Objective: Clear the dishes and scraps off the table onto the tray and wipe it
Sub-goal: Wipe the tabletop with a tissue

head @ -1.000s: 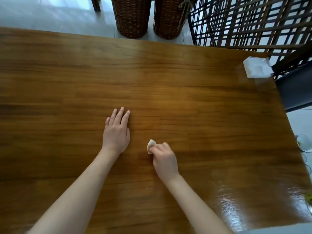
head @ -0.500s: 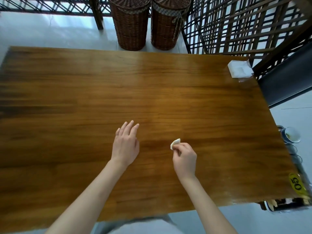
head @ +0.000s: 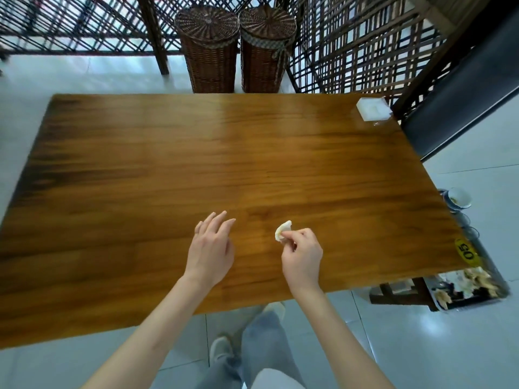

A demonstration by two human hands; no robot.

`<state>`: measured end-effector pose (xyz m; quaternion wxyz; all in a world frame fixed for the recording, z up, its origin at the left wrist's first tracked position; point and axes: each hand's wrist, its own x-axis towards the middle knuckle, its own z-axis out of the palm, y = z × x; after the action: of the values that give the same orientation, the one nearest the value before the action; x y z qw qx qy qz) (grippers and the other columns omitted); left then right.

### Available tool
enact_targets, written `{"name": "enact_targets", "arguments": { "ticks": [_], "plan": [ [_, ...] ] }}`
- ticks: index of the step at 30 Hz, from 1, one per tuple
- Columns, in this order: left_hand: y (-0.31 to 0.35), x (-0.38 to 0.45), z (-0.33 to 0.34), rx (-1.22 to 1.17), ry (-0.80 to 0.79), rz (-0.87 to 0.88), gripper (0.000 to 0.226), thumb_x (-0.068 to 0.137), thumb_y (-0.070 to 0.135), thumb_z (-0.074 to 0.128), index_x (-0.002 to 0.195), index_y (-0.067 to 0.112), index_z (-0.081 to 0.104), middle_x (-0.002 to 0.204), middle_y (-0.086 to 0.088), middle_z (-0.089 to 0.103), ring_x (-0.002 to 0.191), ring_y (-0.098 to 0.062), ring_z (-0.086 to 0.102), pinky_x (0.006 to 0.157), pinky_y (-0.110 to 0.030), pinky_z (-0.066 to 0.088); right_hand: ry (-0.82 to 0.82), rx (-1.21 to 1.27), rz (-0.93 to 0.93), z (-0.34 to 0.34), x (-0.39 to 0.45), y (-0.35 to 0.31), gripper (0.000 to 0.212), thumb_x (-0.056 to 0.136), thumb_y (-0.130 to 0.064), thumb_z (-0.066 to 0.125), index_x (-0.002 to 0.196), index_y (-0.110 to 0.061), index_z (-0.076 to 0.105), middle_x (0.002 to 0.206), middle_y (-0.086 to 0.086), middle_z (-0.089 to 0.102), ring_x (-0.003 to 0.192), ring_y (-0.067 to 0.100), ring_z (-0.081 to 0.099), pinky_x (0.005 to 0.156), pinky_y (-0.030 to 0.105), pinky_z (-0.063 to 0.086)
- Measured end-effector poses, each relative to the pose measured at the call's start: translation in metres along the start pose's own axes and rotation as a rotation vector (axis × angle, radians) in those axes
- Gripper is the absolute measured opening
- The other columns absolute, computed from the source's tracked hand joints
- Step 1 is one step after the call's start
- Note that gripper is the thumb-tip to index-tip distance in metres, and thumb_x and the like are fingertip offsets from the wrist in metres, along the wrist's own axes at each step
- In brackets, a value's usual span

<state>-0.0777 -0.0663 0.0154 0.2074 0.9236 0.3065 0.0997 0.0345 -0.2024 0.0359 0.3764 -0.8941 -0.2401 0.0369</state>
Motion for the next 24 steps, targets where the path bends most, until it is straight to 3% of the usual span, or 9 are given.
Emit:
{"name": "enact_targets", "arguments": {
  "ticks": [8,12,24],
  "plan": [
    [0.054,-0.011,-0.011,-0.037,0.050,0.110,0.041,0.085,0.005,0.058,0.126,0.011,0.057,0.136,-0.011,0.051,0.132,-0.031,0.039,0.108,-0.042,0.025,0.110,0.007,-0.002,-0.060,-0.017,0.011,0.016,0.082,0.005,0.062,0.089,-0.004,0.073,0.083,0.006,0.063,0.071,0.008,0.050,0.064,-0.002,0.035],
    [0.102,-0.010,-0.004,-0.049,0.059,0.152,0.041,0.086,0.005,0.058,0.126,0.012,0.056,0.137,-0.010,0.050,0.133,-0.030,0.038,0.109,-0.042,0.024,0.162,-0.015,-0.013,-0.101,-0.015,0.038,0.018,0.077,0.008,0.064,0.084,-0.006,0.073,0.078,0.004,0.062,0.068,0.007,0.049,0.056,0.002,0.031],
    [0.309,-0.005,0.075,-0.117,0.100,0.223,0.041,0.084,-0.001,0.056,0.124,0.007,0.058,0.136,-0.014,0.050,0.133,-0.033,0.038,0.109,-0.047,0.029,0.187,-0.053,-0.017,-0.262,0.018,0.194,0.015,0.083,-0.001,0.063,0.091,-0.012,0.071,0.085,-0.001,0.061,0.075,0.002,0.049,0.062,0.002,0.034]
  ]
}}
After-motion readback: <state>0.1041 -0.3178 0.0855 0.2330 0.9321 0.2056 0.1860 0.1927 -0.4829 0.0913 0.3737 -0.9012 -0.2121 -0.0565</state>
